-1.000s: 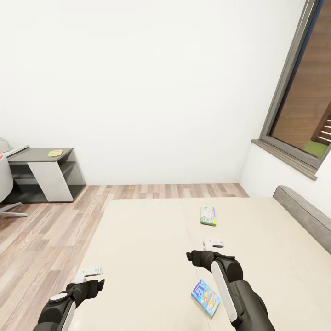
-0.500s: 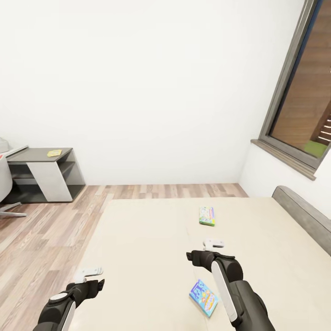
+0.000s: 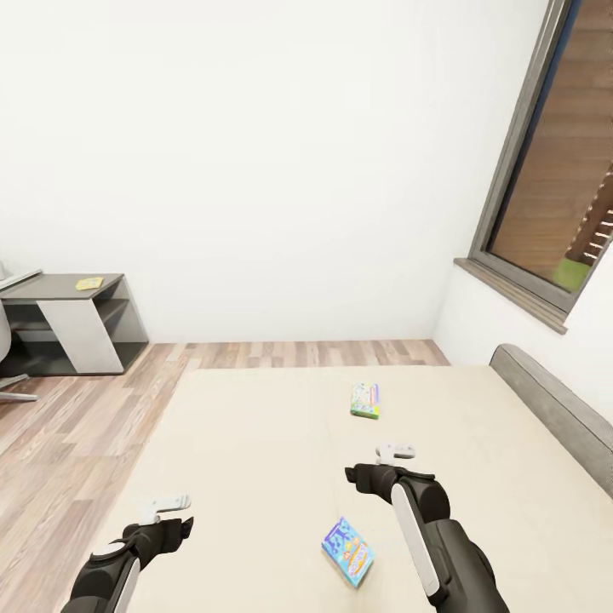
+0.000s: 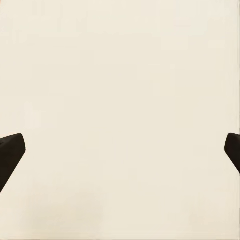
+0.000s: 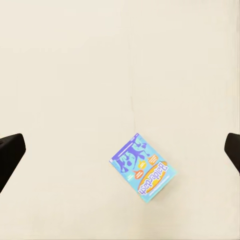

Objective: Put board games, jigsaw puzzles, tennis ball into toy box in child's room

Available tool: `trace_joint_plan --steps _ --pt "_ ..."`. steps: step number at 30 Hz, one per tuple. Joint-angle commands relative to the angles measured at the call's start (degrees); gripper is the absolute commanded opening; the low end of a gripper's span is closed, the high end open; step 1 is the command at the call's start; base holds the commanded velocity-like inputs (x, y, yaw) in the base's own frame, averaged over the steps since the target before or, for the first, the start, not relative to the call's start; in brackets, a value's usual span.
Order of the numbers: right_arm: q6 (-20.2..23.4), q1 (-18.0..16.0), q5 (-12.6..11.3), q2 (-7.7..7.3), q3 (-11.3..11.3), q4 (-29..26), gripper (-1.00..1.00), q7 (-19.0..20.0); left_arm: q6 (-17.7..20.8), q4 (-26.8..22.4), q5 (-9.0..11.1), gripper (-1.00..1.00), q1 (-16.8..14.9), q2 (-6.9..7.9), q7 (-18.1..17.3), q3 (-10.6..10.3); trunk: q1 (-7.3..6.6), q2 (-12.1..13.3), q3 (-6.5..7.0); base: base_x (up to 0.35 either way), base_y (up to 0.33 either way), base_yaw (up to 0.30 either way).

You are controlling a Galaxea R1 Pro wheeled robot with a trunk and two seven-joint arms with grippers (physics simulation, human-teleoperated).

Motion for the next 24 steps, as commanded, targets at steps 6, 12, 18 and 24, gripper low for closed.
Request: trace_joint_plan --steps 6,12,18,24 --pt "0.18 -0.07 -0.6 -0.01 0.06 -0.05 1.0 -0.57 0.3 -0.1 -0.44 1.0 -0.05 -0.03 -0.52 0.12 0.04 -0.13 -0.13 0.0 -0.124 0.0" --pt "0.18 -0.08 -0.6 -0.01 0.06 -0.05 1.0 -0.55 0.3 -0.1 -0.44 1.0 -0.05 -0.03 -0.52 0.12 0.04 -0.13 -0.13 0.0 -0.033 0.0" --pt "0.18 -0.06 -0.6 -0.01 0.06 -0.05 1.0 -0.57 0.3 -0.1 -0.44 1.0 -0.05 -0.03 -0.46 0.12 0.04 -0.13 -0.13 0.0 -0.074 0.0" --pt "0.18 -0.06 -0.6 -0.02 0.06 -0.05 1.0 -0.56 0.26 -0.1 -0.44 1.0 -0.05 -0.03 -0.47 0.12 0.04 -0.13 -0.13 0.0 -0.161 0.0"
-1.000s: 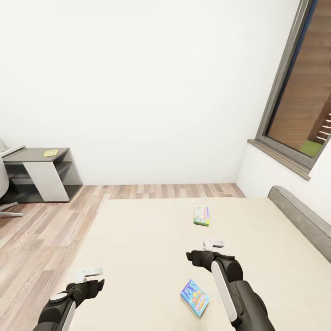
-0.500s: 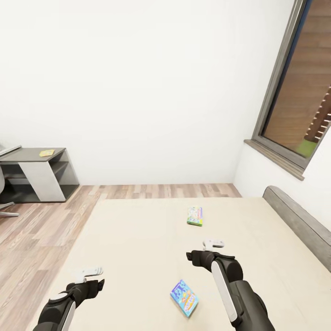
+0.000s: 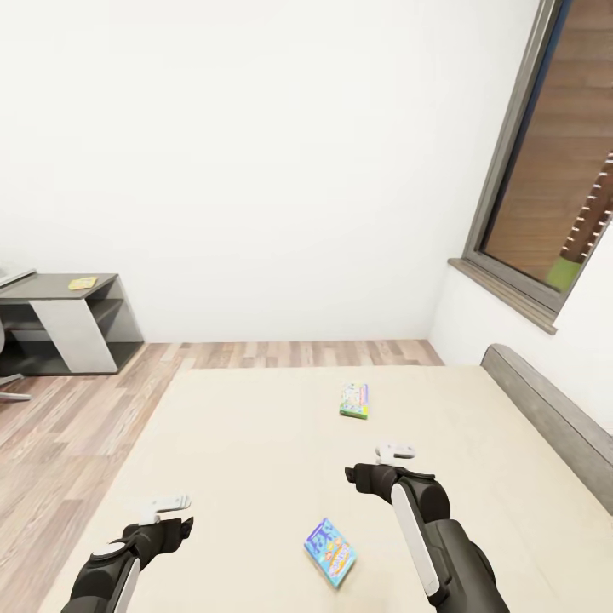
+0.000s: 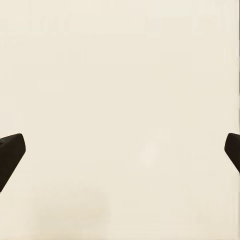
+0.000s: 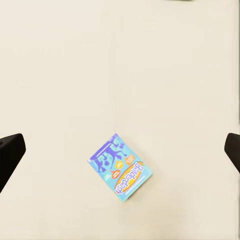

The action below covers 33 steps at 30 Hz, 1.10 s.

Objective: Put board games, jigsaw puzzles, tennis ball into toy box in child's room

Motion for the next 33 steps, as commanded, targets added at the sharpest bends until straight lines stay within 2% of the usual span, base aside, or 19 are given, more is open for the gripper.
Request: trace_joint_plan --steps 1,33 --pt "0.19 -0.04 -0.6 0.0 0.05 -0.04 1.0 -0.58 0.29 -0.09 -0.44 1.0 -0.05 -0.02 -0.53 0.12 0.04 -0.13 -0.13 0.0 -0.085 0.0" --pt "0.1 -0.07 -0.64 -0.06 0.05 1.09 1.0 -0.57 0.23 -0.09 -0.44 1.0 -0.05 -0.02 -0.57 0.12 0.04 -0.13 -0.13 0.0 -0.009 0.0"
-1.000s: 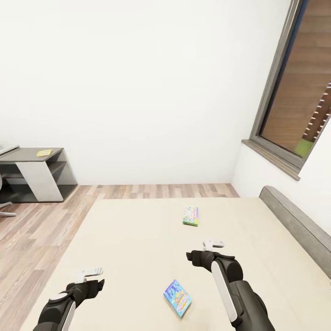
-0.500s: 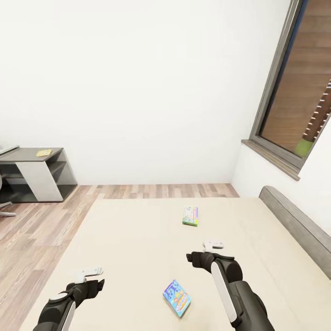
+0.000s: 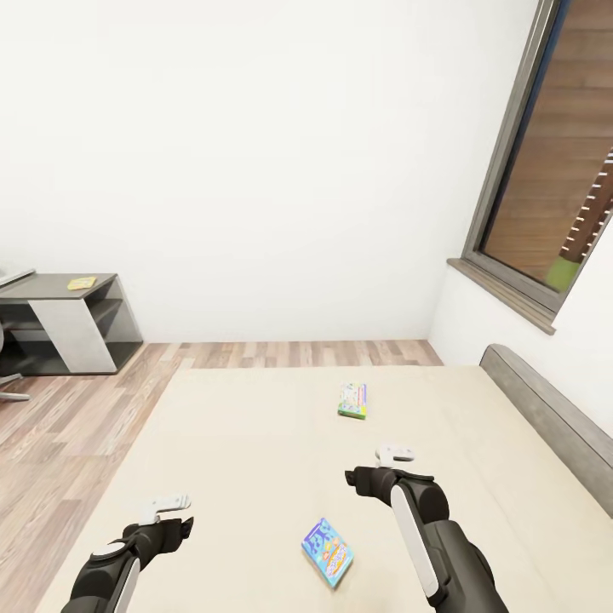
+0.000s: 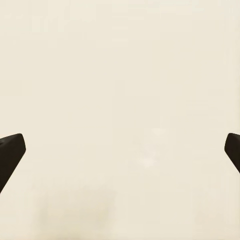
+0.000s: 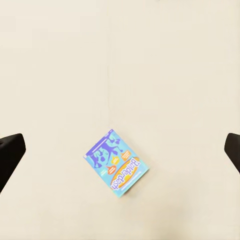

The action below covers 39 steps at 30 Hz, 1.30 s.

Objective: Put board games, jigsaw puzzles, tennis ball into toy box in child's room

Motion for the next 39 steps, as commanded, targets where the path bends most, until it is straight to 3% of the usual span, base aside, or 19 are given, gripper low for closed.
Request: trace_joint_plan --steps 1,39 --pt "0.19 -0.06 -0.6 0.01 0.05 -0.06 1.0 -0.58 0.27 -0.08 -0.45 1.0 -0.05 -0.02 -0.52 0.11 0.04 -0.13 -0.13 0.0 0.0 0.0" --pt "0.19 -0.05 -0.66 0.08 0.01 0.02 1.0 -0.45 0.49 -0.08 -0.45 1.0 -0.05 0.07 -0.52 0.27 0.04 -0.13 -0.13 0.0 0.0 0.0"
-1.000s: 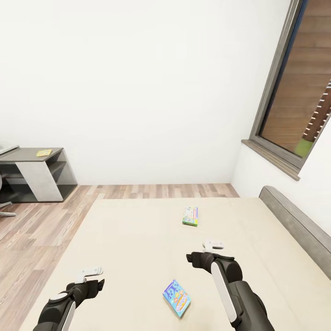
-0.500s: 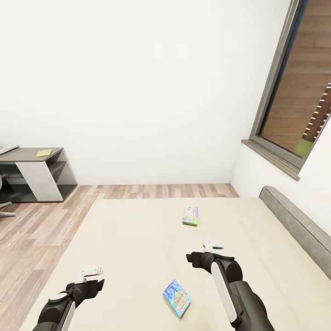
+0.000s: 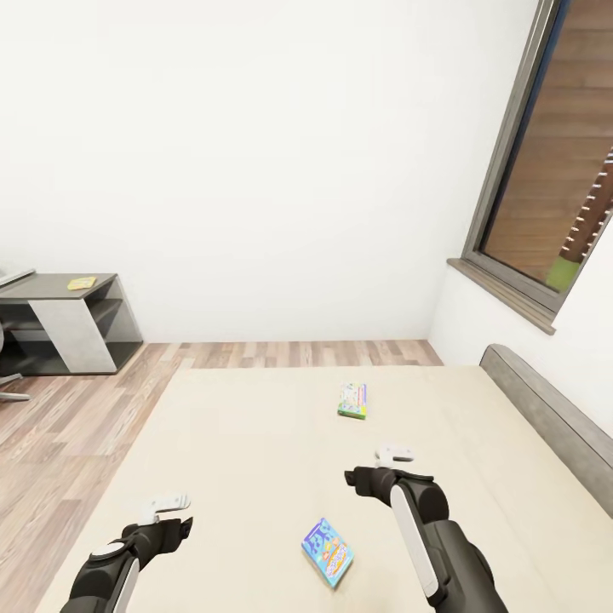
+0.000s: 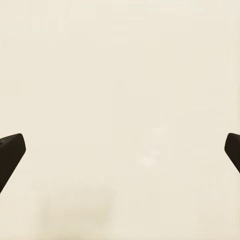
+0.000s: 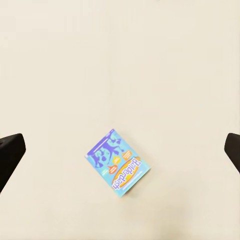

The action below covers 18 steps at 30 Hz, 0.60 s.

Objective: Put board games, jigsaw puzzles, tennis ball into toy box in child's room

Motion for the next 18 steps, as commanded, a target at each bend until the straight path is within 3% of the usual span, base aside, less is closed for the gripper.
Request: trace_joint_plan --steps 1,6,18 --pt "0.21 -0.06 -0.64 0.09 0.04 0.03 1.0 -0.59 0.3 -0.08 -0.45 1.0 -0.05 -0.02 -0.52 0.11 0.04 -0.13 -0.13 0.0 0.0 0.0" --pt "0.31 -0.19 -0.67 1.85 -0.16 2.73 1.0 -0.74 0.46 -0.08 -0.43 1.0 -0.05 -0.02 -0.52 0.12 0.04 -0.13 -0.13 0.0 0.0 0.0" --pt "-0.83 -7.44 -0.61 1.91 -1.03 22.33 1.0 -1.59 1.6 -0.55 -0.37 1.0 -0.05 0.02 -0.73 0.19 0.04 -0.13 -0.13 0.0 0.0 0.0"
